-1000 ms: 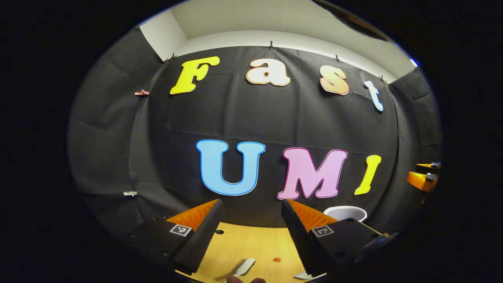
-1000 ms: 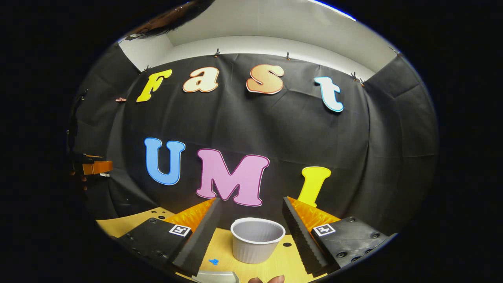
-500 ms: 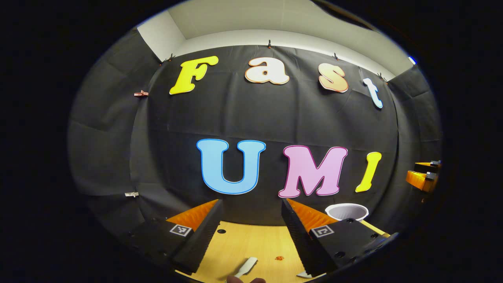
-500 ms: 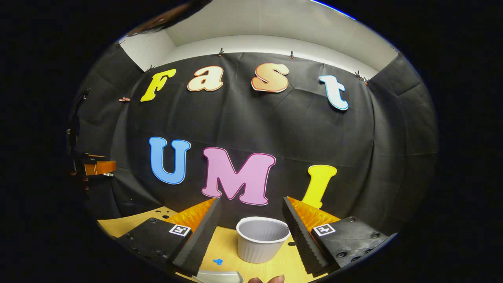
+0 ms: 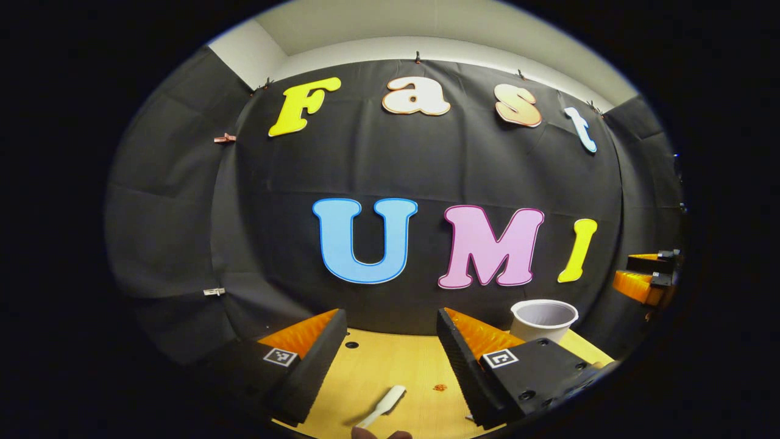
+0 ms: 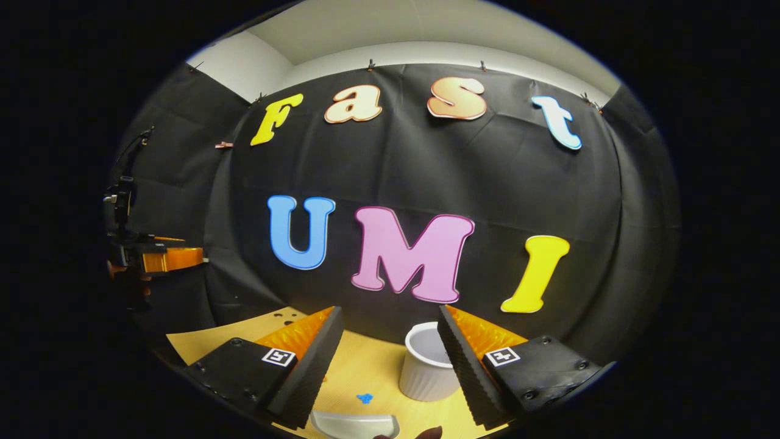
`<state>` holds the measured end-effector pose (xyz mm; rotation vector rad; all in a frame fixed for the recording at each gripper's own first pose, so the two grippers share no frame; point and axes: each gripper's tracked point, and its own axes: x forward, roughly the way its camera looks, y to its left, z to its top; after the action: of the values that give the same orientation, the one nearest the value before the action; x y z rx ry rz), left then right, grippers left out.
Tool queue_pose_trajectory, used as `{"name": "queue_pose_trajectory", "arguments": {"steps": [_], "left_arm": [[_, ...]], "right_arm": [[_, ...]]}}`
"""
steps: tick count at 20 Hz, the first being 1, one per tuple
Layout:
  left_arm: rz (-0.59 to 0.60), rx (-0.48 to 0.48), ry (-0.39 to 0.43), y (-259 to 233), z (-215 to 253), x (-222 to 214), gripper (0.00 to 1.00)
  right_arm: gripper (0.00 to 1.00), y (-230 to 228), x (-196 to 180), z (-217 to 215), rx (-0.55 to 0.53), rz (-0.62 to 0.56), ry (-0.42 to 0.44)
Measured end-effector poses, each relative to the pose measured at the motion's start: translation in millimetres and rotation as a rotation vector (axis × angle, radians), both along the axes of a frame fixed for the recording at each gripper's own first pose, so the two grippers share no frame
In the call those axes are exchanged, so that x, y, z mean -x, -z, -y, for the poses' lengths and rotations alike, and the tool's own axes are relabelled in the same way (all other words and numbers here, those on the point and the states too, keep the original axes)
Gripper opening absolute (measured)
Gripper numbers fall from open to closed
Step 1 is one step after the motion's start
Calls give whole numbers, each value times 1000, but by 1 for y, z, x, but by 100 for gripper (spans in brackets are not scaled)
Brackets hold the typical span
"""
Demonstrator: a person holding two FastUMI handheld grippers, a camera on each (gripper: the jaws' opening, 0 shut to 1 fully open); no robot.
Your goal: Pick up the small broom and dustpan from the desktop, sweep the trash into the dustpan with the broom, and then empty the trash into the garbage bin.
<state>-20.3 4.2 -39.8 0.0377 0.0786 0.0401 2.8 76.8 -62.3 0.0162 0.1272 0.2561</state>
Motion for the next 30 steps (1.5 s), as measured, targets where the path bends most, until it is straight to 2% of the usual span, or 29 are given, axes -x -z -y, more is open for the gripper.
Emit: {"name": "queue_pose_trajectory", "arguments": {"steps": [4, 8, 11, 14, 21, 25, 30], "left_arm": [[-6, 2, 12, 15, -5, -8, 95], [-65, -13, 35, 49, -8, -15, 95], [-103, -29, 46, 67, -8, -21, 95], [-126, -43, 63, 79, -4, -25, 95], [-154, -54, 94, 99, 2, -27, 94], [-170, -58, 97, 106, 0, -30, 95], [-195, -43, 88, 117, -8, -34, 95]], "right_arm": [[97, 83, 41, -4, 107, -278, -99], [96, 195, 105, 0, 249, -605, -191], [95, 270, 142, -5, 293, -787, -248], [94, 325, 175, -7, 288, -930, -250], [93, 403, 174, -13, 278, -1087, -225], [93, 422, 167, -24, 278, -1118, -238], [89, 442, 158, -34, 255, -1167, -216]]}}
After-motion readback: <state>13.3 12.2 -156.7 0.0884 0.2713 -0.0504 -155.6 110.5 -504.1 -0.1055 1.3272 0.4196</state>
